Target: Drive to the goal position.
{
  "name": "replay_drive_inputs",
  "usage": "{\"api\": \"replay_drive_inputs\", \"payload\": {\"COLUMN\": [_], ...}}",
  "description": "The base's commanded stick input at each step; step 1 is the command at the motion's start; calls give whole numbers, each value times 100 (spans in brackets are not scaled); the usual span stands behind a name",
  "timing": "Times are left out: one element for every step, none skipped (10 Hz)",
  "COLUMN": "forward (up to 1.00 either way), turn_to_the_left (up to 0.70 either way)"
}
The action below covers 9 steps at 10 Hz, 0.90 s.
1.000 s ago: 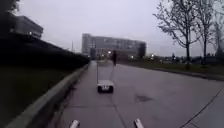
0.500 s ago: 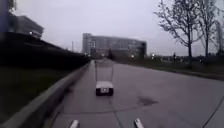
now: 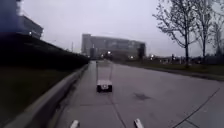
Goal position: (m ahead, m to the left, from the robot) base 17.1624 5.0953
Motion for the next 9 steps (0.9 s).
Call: {"api": "replay_drive_inputs", "payload": {"forward": [0,0,0,0,0,0,7,32,70], "turn_to_the_left": [-70,-70,-70,-70,-70,-70,-55,-34,-35]}}
